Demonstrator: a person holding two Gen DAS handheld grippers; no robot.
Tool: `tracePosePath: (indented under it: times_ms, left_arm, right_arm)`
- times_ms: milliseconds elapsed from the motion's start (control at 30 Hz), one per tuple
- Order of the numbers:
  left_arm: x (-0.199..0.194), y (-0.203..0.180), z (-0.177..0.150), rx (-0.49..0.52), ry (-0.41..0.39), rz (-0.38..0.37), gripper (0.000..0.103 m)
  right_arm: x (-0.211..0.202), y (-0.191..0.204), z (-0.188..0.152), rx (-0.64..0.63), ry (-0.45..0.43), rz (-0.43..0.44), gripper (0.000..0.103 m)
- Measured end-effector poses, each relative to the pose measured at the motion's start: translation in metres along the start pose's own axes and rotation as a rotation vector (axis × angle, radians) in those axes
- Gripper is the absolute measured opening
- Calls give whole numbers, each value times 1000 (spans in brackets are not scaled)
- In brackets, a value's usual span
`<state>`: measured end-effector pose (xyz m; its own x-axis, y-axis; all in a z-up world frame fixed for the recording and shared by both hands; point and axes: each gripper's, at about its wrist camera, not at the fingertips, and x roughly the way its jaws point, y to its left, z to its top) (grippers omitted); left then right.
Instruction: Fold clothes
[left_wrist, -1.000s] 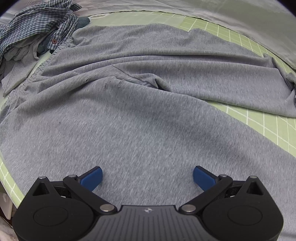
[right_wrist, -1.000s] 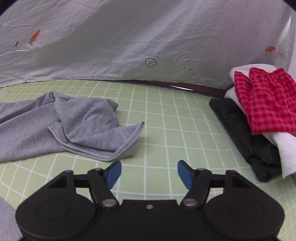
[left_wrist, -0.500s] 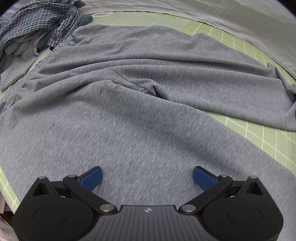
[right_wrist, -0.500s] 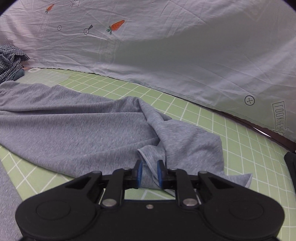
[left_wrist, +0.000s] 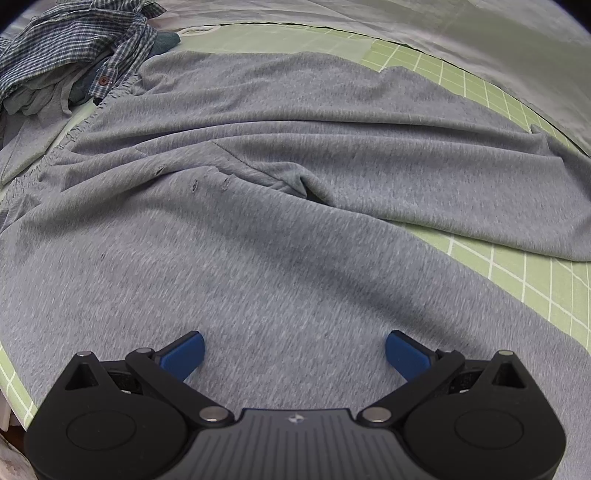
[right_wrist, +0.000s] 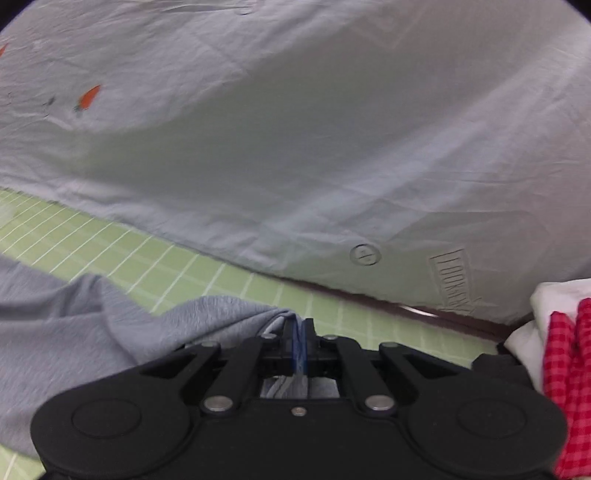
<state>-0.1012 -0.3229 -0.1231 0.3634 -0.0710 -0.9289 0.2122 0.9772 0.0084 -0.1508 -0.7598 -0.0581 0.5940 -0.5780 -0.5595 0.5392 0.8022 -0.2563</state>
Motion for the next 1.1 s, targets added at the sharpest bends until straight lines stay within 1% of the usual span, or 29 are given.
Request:
tracePosePath:
  times_ms: [33,67,100,133,167,233,267,333,500,567,633,700,767,800,867,900,1000,1100]
  left_arm:
    - [0,0,0,0,-2,0,103]
    - [0,0,0,0,-3,0,103]
    - [-1,-1,0,0,-3,0,103]
    - [-1,-1,0,0,-4,0,103]
    - [-1,-1,0,-1,-5,0,103]
    - [-1,-1,-1,-2,-8,1,103]
    - [-1,-1,0,-3,-9,1,103]
    - [-1,-2,0,-5,-11,2,103]
    - [-1,-2,1,-4,-10,2,103]
    - [-1,-2,1,-4,-11,2,103]
    - [-1,-2,0,-4,-12,2,103]
    - [0,-2,0,-5,-13,3,103]
    - [0,-2,0,-6,-14,3,103]
    - [0,-2,0,-6,-14,3,103]
    - [0,-2,0,-6,-16,3,103]
    - [0,-2,0,-6,-17,3,103]
    - [-1,-2,-1,-6,-20,3,103]
    - [-1,-1,-1,-6,-23,4,103]
  right_arm:
    - [9,-16,6,32,3,-47,5]
    - [18,-32,12,63,5,-95,9]
    - [26,-48,17,94,8,-138,19]
    - [26,-58,17,125,10,-152,21]
    - [21,-65,14,152,4,-153,23]
    - [10,-70,0,207,17,-136,35]
    - [5,-72,-8,235,26,-125,36]
    - [-3,-69,-29,292,77,-77,36]
    - [6,-51,-66,438,180,-7,44]
    - [9,-44,-80,496,219,18,44]
    - [15,-40,-83,531,218,-17,47]
    - [22,-36,-78,517,214,-52,51]
    - [31,-33,-75,518,228,-67,50]
    - [35,-34,-75,518,243,-73,44]
    - [37,-35,-75,483,237,-89,20]
    - [37,-37,-76,476,235,-81,1]
    - [29,-44,-82,460,230,-87,0]
    - [6,-52,-97,451,241,-119,0]
